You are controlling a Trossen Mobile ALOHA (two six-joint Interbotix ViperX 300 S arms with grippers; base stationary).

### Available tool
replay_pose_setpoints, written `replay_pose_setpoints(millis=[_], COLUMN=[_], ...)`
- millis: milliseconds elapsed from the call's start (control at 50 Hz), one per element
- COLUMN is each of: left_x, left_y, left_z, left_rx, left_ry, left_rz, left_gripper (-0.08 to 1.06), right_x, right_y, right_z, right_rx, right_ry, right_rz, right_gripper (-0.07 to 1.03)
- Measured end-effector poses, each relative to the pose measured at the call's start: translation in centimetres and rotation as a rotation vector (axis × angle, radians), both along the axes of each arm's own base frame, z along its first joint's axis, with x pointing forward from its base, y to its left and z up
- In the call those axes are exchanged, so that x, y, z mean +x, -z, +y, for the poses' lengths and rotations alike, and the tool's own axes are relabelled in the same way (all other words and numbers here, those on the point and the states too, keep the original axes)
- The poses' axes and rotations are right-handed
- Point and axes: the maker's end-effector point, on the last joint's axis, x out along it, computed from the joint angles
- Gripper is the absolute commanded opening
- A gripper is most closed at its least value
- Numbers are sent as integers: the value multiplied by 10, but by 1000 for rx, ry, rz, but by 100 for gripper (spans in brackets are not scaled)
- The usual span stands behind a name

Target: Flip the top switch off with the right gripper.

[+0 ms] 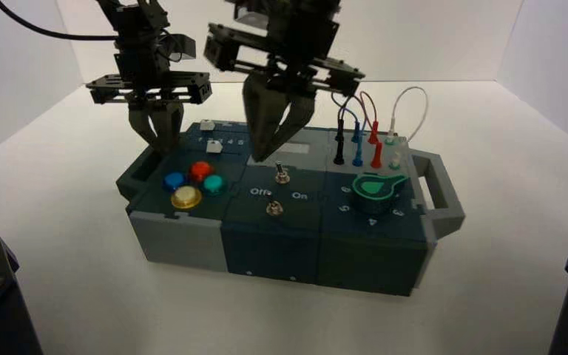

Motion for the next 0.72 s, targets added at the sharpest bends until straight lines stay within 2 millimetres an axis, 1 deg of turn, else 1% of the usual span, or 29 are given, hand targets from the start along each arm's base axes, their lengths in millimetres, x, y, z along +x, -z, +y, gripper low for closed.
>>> replay_pose_setpoints(millis=[100,140,200,240,260,320,360,460,720], left_x=[-5,-10,-12,-9,-8,-4,0,3,4], left_y=[-4,-6,-9,-15,-19,-26,-35,-43,-42], left_z=[1,2,1,0,-2,-3,-8,-11,-7], left_rx=[-2,-2,-6,-19,-24,-38,-58,-75,-69], left_ry=[3,8,14,15,19,20,25,32,24], left_rz=[-6,-3,-11,-41,-57,-89,-132,-167,-174], left_gripper=[-3,-3,-3,-3,-3,-3,-3,-3,-3], right_x=[-1,-2,-1,0,2,4,5,5,-6], right_y=[1,2,1,-2,-7,-12,-18,-24,-22], right_z=[-10,-17,-26,-31,-35,-38,-41,-44,-57], right_rx=[-23,-44,-64,-76,-84,-86,-87,-81,-84], right_ry=[7,4,3,1,-2,-7,-16,-24,-44], right_rz=[-14,-28,-55,-79,-106,-129,-152,-168,-178], right_gripper=[-2,-2,-2,-2,-2,-2,-2,-2,-2])
